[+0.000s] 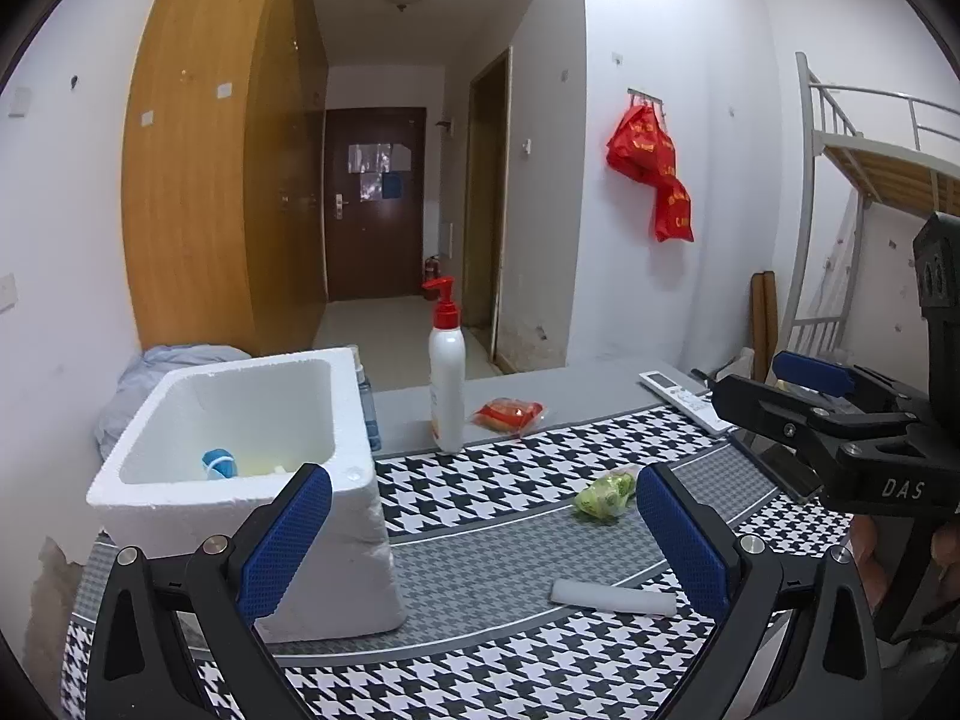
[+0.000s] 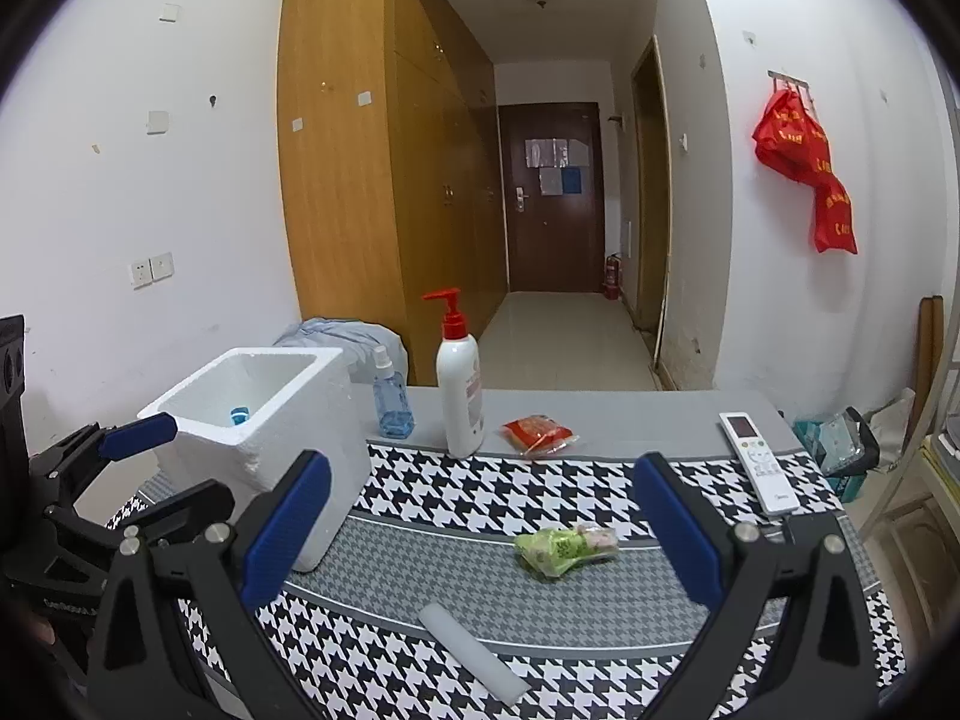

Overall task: Organize soft objects
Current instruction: 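Move the left tool toward the white foam tube while the right tool approaches the green packet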

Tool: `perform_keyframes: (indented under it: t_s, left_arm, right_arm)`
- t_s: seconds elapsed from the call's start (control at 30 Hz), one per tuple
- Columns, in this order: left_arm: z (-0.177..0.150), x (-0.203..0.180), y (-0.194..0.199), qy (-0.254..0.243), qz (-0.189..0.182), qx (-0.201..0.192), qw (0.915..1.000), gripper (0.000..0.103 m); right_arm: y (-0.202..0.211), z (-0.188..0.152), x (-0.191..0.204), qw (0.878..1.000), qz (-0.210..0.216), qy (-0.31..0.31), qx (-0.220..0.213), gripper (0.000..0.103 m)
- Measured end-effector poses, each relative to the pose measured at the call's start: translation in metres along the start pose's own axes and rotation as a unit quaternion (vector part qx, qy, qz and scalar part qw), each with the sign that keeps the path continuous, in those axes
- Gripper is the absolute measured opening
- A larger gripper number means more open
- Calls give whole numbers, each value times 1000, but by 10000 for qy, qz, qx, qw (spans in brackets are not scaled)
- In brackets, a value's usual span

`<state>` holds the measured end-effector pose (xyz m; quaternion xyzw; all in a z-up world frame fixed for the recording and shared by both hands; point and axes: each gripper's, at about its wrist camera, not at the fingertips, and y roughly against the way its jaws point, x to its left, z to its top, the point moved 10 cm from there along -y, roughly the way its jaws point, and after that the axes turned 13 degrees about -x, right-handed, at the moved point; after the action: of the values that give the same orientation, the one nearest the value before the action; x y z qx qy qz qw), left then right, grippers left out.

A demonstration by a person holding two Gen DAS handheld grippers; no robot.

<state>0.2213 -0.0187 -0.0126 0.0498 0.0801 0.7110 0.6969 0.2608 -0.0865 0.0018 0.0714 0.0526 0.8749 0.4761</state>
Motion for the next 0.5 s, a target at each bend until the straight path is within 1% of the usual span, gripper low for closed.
perform_keyframes:
  t_s: [0.2,0.33,0.5]
  left_arm:
    - [-6,-5,0,97,-115,16,9999,102]
    - [-8,-8,0,107,-177,-5,9998,102]
    - [-16,-13,-5,81,-169,52,9998,102]
  right_arm:
    - [3,-4,-6,10000,-56,-77,-31,102]
    - [3,-8,-10,9999,-94,-79,26,102]
    - [6,-15,-15,9997,-221,-2,64,102]
